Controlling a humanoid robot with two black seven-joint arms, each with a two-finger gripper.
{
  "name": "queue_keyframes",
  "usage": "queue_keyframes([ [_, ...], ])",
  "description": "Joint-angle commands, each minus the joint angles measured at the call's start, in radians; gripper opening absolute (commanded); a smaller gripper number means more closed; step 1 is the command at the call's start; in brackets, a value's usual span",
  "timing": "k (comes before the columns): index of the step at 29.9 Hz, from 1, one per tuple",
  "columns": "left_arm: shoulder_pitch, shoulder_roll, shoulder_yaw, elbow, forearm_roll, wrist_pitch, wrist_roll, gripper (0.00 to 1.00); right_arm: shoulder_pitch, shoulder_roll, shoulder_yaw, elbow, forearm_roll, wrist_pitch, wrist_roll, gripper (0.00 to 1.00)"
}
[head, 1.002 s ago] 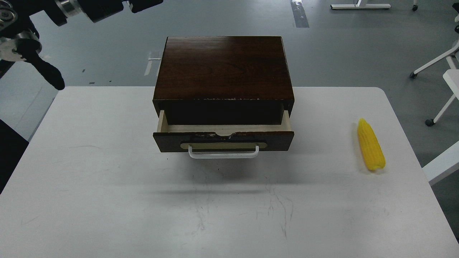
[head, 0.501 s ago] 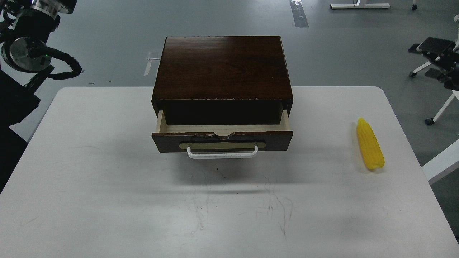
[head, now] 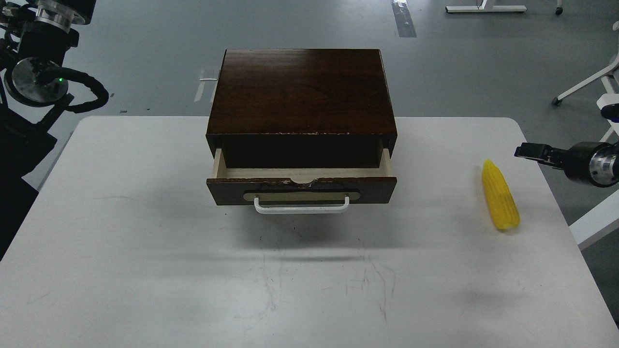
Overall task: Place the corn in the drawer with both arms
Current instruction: 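Reach the right hand to the yellow corn cob and grasp it, then lift the corn with the right hand and carry it over the box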
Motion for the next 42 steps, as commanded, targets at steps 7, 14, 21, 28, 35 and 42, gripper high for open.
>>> queue_keyframes([
  [7, 0.0, 0.009, 0.005, -0.01, 0.012, -0.002, 0.003, 0.98, -0.017, 0.146, -0.094, -0.108, -0.003, -0.007, 0.0, 0.81],
  [14, 0.007, 0.009, 0.008, 0.001, 0.012, -0.016, 0.001, 0.98, -0.029, 0.212, -0.13, -0.161, -0.002, -0.018, 0.015, 0.65],
  [21, 0.012, 0.009, 0.003, -0.001, 0.012, -0.014, -0.002, 0.98, -0.046, 0.229, -0.15, -0.164, -0.002, -0.019, 0.018, 0.54],
  [28, 0.012, 0.026, 0.002, -0.004, 0.013, -0.017, -0.004, 0.98, -0.046, 0.225, -0.15, -0.156, 0.006, -0.018, 0.023, 0.2],
  [35, 0.01, 0.035, 0.0, -0.013, 0.013, -0.017, -0.004, 0.98, 0.076, 0.187, -0.119, -0.145, 0.015, -0.013, 0.032, 0.01],
  [42, 0.01, 0.073, 0.0, -0.063, 0.012, -0.017, -0.004, 0.98, 0.3, 0.051, -0.11, 0.069, 0.015, 0.007, 0.093, 0.01],
])
